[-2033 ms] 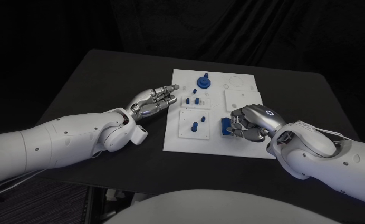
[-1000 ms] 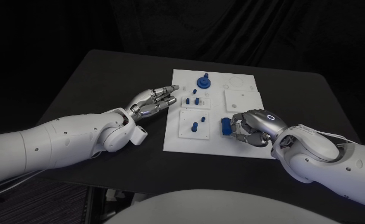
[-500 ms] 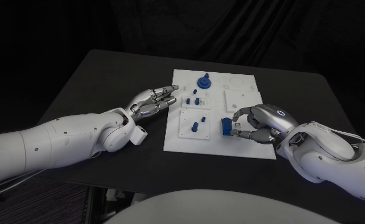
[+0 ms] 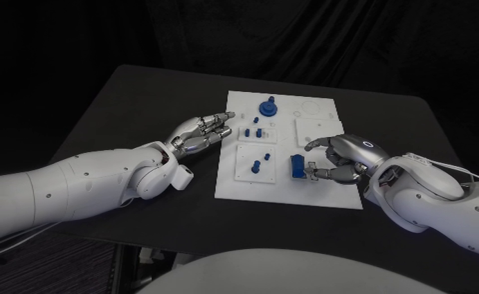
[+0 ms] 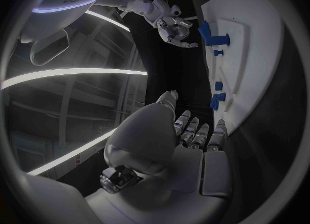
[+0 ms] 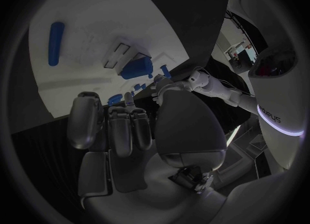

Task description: Assemble the parts on the task board

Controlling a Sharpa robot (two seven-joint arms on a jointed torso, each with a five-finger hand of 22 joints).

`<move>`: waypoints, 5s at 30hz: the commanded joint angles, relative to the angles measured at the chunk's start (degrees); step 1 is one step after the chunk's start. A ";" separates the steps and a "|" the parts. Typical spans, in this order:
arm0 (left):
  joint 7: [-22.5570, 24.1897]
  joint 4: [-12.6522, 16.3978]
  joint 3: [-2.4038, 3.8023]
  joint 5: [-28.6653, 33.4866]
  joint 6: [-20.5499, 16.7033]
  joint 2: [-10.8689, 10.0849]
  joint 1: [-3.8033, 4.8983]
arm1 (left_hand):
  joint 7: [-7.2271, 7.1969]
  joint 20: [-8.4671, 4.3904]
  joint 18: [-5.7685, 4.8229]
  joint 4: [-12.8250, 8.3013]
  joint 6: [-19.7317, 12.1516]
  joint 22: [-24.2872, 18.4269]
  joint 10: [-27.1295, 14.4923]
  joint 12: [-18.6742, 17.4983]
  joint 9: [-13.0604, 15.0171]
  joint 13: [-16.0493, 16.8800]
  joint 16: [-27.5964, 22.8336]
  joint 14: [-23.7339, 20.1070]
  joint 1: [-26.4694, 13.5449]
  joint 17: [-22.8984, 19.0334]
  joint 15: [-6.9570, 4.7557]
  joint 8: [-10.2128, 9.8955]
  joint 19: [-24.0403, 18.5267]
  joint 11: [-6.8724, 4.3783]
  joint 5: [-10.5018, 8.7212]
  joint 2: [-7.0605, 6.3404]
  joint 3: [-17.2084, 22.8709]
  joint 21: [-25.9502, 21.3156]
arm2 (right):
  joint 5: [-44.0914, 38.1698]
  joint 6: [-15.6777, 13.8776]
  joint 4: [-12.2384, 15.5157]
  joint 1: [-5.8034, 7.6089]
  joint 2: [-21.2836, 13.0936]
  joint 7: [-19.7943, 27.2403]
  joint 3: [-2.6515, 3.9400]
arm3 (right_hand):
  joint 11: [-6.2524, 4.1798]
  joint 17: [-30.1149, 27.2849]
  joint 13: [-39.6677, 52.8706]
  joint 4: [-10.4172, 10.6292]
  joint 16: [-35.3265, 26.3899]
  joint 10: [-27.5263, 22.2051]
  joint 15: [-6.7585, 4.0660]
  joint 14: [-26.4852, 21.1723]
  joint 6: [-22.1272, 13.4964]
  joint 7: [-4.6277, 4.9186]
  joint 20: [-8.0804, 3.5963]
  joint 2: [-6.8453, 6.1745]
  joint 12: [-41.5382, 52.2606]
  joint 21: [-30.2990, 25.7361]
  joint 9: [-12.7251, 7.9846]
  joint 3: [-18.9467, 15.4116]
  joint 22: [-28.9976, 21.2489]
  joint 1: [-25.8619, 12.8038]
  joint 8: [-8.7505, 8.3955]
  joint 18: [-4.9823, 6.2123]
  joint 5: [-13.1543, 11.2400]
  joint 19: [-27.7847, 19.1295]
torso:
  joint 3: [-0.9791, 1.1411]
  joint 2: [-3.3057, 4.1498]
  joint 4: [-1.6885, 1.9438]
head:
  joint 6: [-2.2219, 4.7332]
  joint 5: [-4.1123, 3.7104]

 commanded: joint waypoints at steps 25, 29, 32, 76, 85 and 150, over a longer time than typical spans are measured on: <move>1.39 -0.11 0.05 0.09 0.49 0.34 -0.08 | 1.00 0.12 0.55 0.00 0.39 -0.06 0.39 0.34 0.04 0.05 0.05 0.33 -0.38 0.00 0.13 0.16 0.07 -0.11 0.19 0.18 0.48 0.10 | 1.51 4.98 -3.94 0.12 3.43 -1.94 0.03 | 1.08 15.09 15.07 0.60 0.17 6.03 1.23 5.96 -5.34 1.30 1.07 -3.34 -0.31 -1.80 -4.90 -1.91 9.53 -0.08 -3.07 -0.31 0.92 -0.41 | 0.00 0.05 0.02 | -0.01 0.04; 1.38 -0.13 0.05 0.09 0.52 0.39 -0.08 | 1.00 0.12 0.55 0.00 0.39 -0.06 0.39 0.34 0.04 0.05 0.05 0.33 -0.38 0.00 0.13 0.16 0.07 -0.11 0.19 0.18 0.48 0.10 | 1.51 4.90 -4.05 0.12 3.65 -1.71 0.03 | 0.93 15.09 15.07 0.56 0.17 6.03 1.14 5.96 -5.55 1.10 1.06 -2.75 -0.31 -2.00 -5.29 -1.56 9.48 0.10 -3.11 -0.26 0.82 -0.49 | -0.02 0.07 0.04 | -0.01 0.10; 1.38 -0.16 0.05 0.09 0.54 0.43 -0.09 | 1.00 0.12 0.55 0.00 0.39 -0.06 0.39 0.34 0.04 0.05 0.05 0.33 -0.38 0.00 0.13 0.16 0.07 -0.11 0.19 0.18 0.48 0.10 | 1.51 4.98 -4.16 0.12 3.88 -1.62 0.03 | 0.81 15.09 15.07 0.49 0.17 6.03 1.04 5.96 -5.22 0.96 1.01 -2.25 -0.31 -1.98 -5.40 -1.26 9.49 0.27 -2.91 -0.26 0.71 -0.49 | -0.02 0.07 -0.01 | -0.01 0.09; 1.34 -0.34 0.05 0.09 0.80 0.65 -0.40 | 1.02 0.10 0.57 0.00 0.19 -0.13 0.37 0.28 0.01 0.04 0.02 0.28 -0.41 -0.02 0.09 0.10 0.06 -0.05 0.19 0.20 0.66 0.09 | 2.89 3.47 -5.91 -0.02 5.97 2.20 0.03 | 0.03 15.09 15.07 -7.76 0.17 6.03 0.35 5.96 7.94 -0.43 0.35 3.40 -0.31 -3.12 -1.78 0.85 9.28 5.16 9.18 -0.07 -0.10 -0.84 | 0.04 0.03 -0.02 | -0.01 0.02; 1.29 -0.31 0.05 0.09 0.83 0.58 -0.50 | 1.02 0.10 0.57 0.00 0.19 -0.13 0.37 0.28 0.01 0.04 0.02 0.28 -0.41 -0.02 0.09 0.10 0.06 -0.05 0.19 0.20 0.66 0.09 | 2.89 1.05 -5.24 -0.05 5.33 3.55 0.02 | -0.43 15.09 15.07 -11.18 0.17 6.03 -0.05 5.96 3.89 -0.94 0.00 4.57 -0.31 -3.25 4.86 0.47 9.28 6.21 18.76 -0.08 -0.07 -0.84 | 0.06 0.01 -0.11 | -0.01 0.13; 1.40 -0.05 0.05 0.09 0.81 0.09 -0.66 | 1.14 0.10 0.58 0.01 0.22 -0.18 0.35 0.24 0.02 0.03 0.03 0.29 -0.48 -0.01 0.09 0.09 0.06 -0.04 0.14 0.19 0.79 0.08 | 4.22 -4.45 0.66 -0.59 -0.84 4.88 0.01 | -1.24 15.09 15.07 0.36 0.17 6.03 -0.71 5.96 -2.97 -2.09 -0.57 0.18 -0.31 -3.82 14.77 -2.45 9.23 0.28 33.46 -0.04 0.17 -0.77 | 0.08 0.04 -0.06 | -0.01 -0.01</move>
